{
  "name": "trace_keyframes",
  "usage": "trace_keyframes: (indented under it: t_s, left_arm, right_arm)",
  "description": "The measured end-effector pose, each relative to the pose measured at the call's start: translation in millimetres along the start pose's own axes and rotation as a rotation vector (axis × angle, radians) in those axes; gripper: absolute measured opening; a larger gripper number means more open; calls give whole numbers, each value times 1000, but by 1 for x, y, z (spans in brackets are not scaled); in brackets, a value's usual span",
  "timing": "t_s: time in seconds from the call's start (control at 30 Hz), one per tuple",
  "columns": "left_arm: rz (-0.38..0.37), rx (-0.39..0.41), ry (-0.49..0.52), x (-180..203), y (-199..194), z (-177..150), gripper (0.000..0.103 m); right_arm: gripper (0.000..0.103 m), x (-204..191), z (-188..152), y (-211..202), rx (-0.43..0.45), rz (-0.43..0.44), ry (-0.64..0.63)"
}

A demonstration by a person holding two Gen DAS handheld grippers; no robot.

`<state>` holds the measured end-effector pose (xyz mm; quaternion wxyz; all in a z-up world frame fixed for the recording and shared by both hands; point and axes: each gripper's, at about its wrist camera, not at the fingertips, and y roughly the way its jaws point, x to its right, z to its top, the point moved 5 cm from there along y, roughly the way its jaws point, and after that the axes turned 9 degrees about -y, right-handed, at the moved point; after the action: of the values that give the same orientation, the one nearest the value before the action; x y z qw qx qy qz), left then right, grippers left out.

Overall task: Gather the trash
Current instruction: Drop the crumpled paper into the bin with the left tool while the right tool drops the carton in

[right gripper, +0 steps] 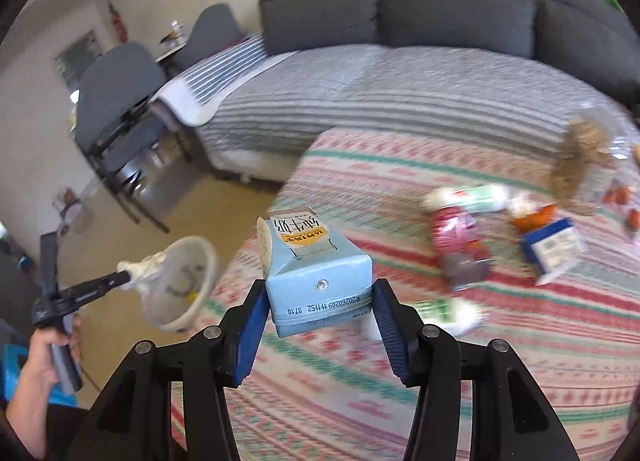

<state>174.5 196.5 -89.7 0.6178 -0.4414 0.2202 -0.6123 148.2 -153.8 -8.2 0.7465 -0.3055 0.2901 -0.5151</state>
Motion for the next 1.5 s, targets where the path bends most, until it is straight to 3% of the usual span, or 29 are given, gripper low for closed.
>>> trace_keyframes:
  t_s: [0.17, 0.2, 0.27, 0.3, 0.33, 0.67, 1.17, 1.2, 1.23, 1.3, 1.5]
  left_arm:
    - [18, 22, 23, -9, 8, 1, 24]
    - [27, 33, 17, -12, 8, 2, 28]
    - [30, 36, -11, -19, 6, 3, 50]
    - [48, 38, -31, -25, 4, 2, 73]
    - [66, 47, -42, -29, 2, 1, 85]
    - [159, 16, -60, -76, -23, -19, 92]
    - [168, 19, -108, -105, -39, -22, 93]
    - [169, 20, -107, -105, -39, -22, 93]
    - [169, 19, -105, -104, -39, -22, 93]
    - [171, 18, -105, -104, -39, -23, 93]
    - [178, 12, -96, -100, -37, -24, 93]
  right_arm:
    - [53, -48, 3, 29, -25, 73, -58]
    - [53, -56, 4, 33, -27, 82, -69]
    - [53, -74, 5, 43, -43, 103, -91]
    - [53, -80, 5, 47, -46, 112, -98]
    - [53, -87, 6, 50, -49, 122, -106]
    - [53, -152, 18, 84, -60, 156, -179]
    - [54, -211, 20, 149, -99, 145, -241]
    - [58, -212, 20, 150, -98, 148, -240]
    - [75, -212, 20, 152, -98, 153, -236]
    - [88, -211, 20, 151, -103, 155, -217]
    - [88, -195, 24, 133, -80, 116, -232]
